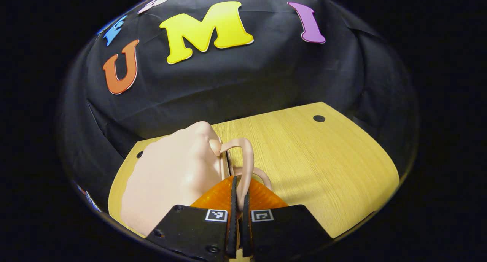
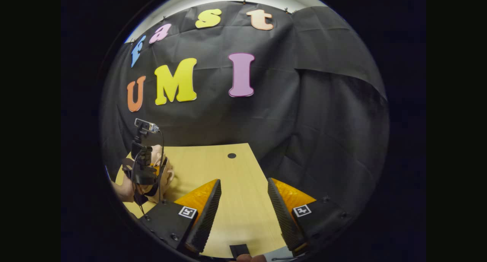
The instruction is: First open the suitcase, pack the skin care products into it, and then close the suitcase.
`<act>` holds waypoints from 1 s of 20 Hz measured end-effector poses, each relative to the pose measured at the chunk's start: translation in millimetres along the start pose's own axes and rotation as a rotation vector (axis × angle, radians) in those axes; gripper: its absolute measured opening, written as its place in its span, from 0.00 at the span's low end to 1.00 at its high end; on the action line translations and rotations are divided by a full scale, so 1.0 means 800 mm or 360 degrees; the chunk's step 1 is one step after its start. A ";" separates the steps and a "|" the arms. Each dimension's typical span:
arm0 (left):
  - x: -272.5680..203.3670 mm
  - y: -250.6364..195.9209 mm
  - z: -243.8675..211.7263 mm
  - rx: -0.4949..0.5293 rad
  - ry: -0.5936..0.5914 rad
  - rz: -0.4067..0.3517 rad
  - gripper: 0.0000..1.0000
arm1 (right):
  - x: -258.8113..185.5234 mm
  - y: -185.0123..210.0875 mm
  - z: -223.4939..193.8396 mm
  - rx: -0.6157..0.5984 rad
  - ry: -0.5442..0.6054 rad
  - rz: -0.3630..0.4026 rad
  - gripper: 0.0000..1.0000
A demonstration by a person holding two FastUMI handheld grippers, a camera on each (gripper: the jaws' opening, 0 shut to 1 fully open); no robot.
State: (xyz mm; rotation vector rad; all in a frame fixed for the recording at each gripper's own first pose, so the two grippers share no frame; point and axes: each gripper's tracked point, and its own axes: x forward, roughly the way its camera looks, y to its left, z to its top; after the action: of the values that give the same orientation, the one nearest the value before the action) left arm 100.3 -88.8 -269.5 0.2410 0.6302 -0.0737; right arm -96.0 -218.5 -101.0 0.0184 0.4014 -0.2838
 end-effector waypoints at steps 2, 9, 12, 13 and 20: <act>0.012 -0.010 -0.017 0.0051 0.0057 0.0045 0.10 | 0.010 -0.014 -0.007 0.0014 0.0034 -0.0010 0.71; 0.033 -0.038 -0.040 0.0162 0.0171 0.0066 0.23 | 0.039 -0.013 -0.018 -0.0023 0.0076 0.0040 0.74; 0.033 -0.053 -0.045 0.0151 0.0198 -0.0005 0.42 | 0.041 -0.015 -0.014 -0.0009 0.0068 0.0028 0.74; 0.031 -0.056 -0.043 0.0142 0.0199 -0.0034 0.43 | 0.040 -0.014 -0.013 -0.0008 0.0065 0.0027 0.74; -0.041 -0.060 0.009 0.0044 -0.0036 -0.0170 0.89 | 0.031 0.032 0.006 -0.0131 -0.0012 0.0112 0.73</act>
State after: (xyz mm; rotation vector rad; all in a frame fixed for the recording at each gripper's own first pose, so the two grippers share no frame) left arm 71.5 -136.9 -254.1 0.2325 0.6198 -0.1879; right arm -65.4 -200.5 -107.2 -0.0491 0.4037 -0.1976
